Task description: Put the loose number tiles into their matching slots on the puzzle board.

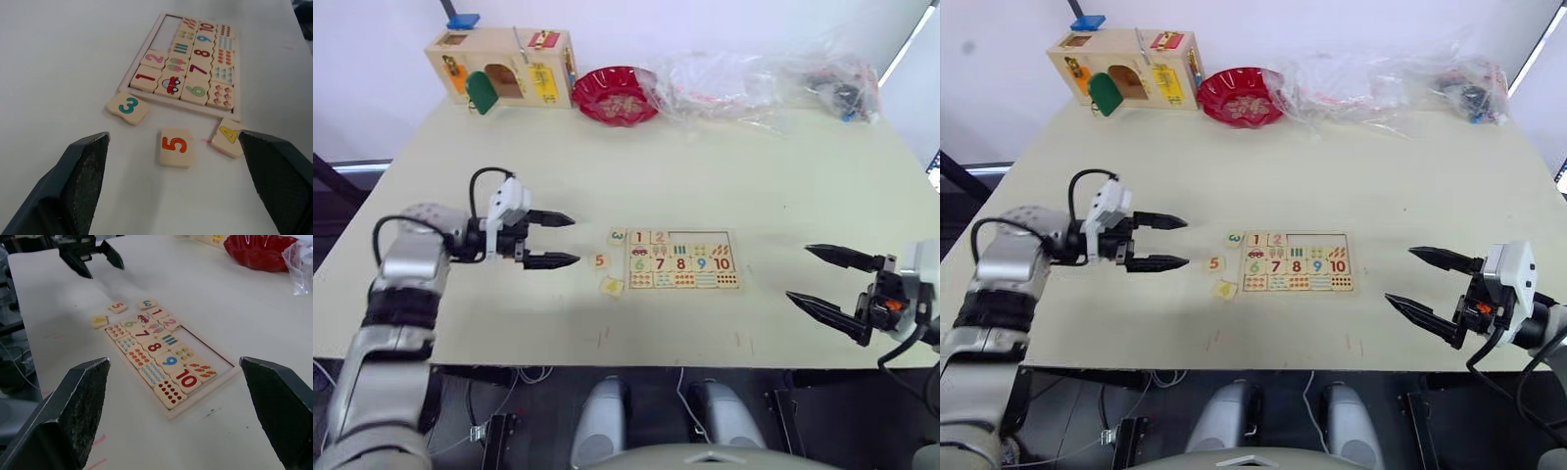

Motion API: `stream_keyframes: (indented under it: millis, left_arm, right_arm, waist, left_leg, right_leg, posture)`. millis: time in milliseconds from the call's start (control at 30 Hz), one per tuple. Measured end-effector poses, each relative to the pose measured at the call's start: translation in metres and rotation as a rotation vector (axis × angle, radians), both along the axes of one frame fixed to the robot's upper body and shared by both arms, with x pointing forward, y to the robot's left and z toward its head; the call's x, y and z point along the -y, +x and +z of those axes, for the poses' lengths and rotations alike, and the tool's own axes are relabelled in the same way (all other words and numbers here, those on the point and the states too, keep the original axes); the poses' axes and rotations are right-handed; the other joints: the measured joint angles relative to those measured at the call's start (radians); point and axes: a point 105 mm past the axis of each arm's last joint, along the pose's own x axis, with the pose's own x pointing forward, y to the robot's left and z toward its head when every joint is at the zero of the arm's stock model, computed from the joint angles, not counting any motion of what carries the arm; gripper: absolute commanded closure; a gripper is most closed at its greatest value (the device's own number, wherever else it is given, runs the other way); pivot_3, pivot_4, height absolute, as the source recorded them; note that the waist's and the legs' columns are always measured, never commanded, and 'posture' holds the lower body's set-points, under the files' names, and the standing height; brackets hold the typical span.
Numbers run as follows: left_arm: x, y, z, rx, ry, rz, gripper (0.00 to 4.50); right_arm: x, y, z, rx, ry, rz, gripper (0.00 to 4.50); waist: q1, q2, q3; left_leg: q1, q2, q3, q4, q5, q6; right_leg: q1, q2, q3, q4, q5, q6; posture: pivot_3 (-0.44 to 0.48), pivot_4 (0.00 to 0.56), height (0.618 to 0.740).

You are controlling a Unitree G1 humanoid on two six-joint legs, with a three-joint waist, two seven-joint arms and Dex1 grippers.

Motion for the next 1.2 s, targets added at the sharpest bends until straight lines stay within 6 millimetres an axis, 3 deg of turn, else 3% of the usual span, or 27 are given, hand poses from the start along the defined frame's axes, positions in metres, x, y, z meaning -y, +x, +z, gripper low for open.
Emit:
stream_keyframes:
  millis: [467, 933, 1133, 1200]
  left_arm:
    - [0.038, 0.036, -0.007, 0.033, 0.103, -0.144, 0.00]
    - [0.054, 0.040, -0.030, 0.017, 0.208, -0.203, 0.00]
    - [0.059, 0.047, -0.023, 0.052, 0.238, -0.193, 0.00]
    - [0.061, 0.049, -0.022, 0.058, 0.239, -0.190, 0.58]
  right_arm:
    - [0.000, -0.003, -0.001, 0.009, 0.007, -0.035, 0.06]
    - [0.000, -0.008, -0.001, 0.014, 0.018, -0.076, 0.06]
    - [0.000, -0.008, -0.001, 0.019, 0.022, -0.091, 0.06]
    - [0.000, -0.008, -0.001, 0.021, 0.023, -0.093, 0.00]
  waist:
    - [0.000, -0.001, 0.000]
    - [-0.003, -0.001, 0.001]
    - [-0.001, -0.001, 0.001]
    - [-0.002, -0.001, 0.001]
  left_leg:
    - [-0.001, -0.002, -0.004, 0.001, 0.000, 0.000]
    - [-0.001, -0.001, -0.005, 0.001, 0.000, 0.000]
    - [-0.001, -0.001, -0.006, 0.001, 0.000, 0.000]
    - [-0.001, -0.001, -0.006, 0.001, 0.000, 0.000]
  right_leg:
    - [0.002, 0.002, 0.001, -0.001, 0.001, 0.003]
    - [0.002, 0.003, 0.001, -0.001, 0.002, 0.004]
    - [0.003, 0.003, 0.000, -0.001, 0.002, 0.004]
    - [0.003, 0.003, 0.000, -0.001, 0.002, 0.004]
  posture:
    - [0.000, 0.150, 0.740]
    - [0.000, 0.150, 0.740]
    - [0.000, 0.150, 0.740]
    - [0.000, 0.150, 0.740]
